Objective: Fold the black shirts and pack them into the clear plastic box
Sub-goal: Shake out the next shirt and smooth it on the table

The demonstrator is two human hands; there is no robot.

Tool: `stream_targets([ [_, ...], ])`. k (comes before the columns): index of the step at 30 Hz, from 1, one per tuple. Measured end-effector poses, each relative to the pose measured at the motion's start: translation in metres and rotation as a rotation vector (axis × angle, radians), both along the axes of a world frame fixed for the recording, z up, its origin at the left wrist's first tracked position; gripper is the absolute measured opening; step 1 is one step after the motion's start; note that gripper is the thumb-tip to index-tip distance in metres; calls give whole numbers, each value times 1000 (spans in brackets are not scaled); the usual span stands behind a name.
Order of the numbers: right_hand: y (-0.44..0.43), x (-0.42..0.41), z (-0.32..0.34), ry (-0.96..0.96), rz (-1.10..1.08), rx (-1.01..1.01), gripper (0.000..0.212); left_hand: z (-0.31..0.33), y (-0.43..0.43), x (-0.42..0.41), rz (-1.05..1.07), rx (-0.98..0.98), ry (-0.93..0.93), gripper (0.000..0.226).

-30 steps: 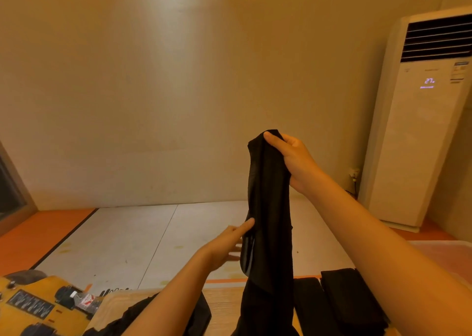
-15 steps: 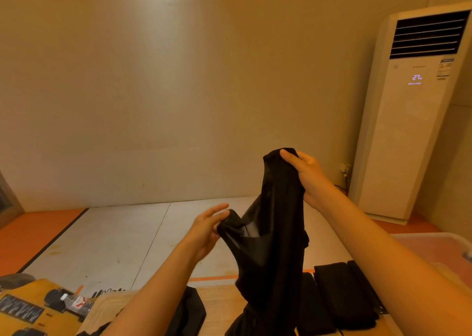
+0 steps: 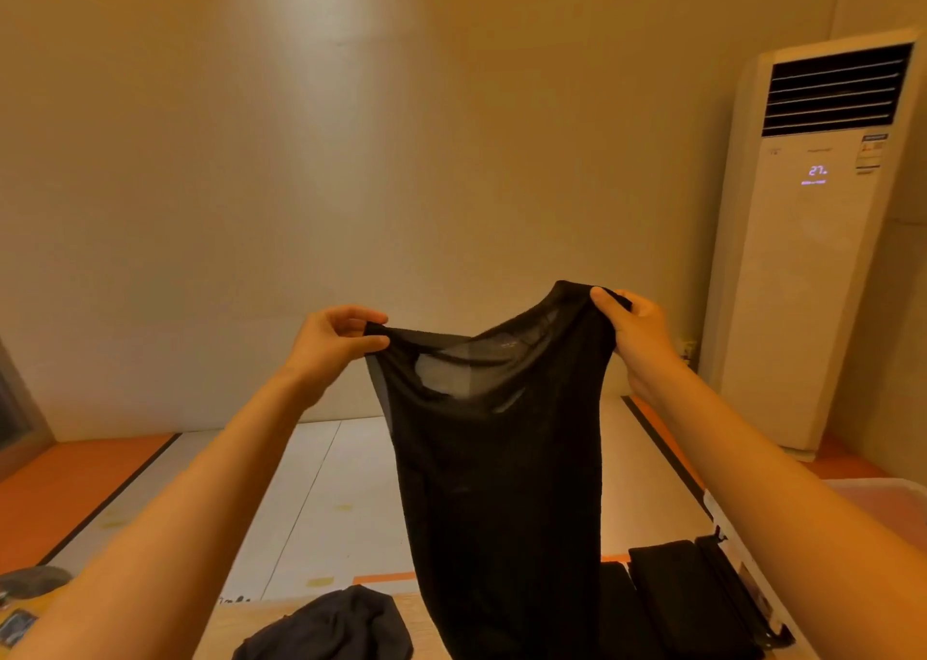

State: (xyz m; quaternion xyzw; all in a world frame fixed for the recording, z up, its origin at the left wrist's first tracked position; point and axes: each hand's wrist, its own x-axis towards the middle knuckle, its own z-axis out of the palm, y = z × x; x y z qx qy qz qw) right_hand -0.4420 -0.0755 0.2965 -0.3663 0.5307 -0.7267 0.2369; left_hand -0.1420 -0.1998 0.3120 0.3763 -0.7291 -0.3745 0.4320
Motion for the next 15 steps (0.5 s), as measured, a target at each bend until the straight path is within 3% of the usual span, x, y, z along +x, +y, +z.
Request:
stream_targets([
  [5, 5, -10, 13, 48, -19, -33, 21, 10, -2, 14, -67, 45, -63, 13],
  [11, 7, -10, 24, 72, -25, -62, 21, 19, 2, 20, -100, -20, -284, 11],
  [15, 6, -6, 25, 52, -15, -76, 20, 25, 4, 24, -65, -67, -263, 3],
])
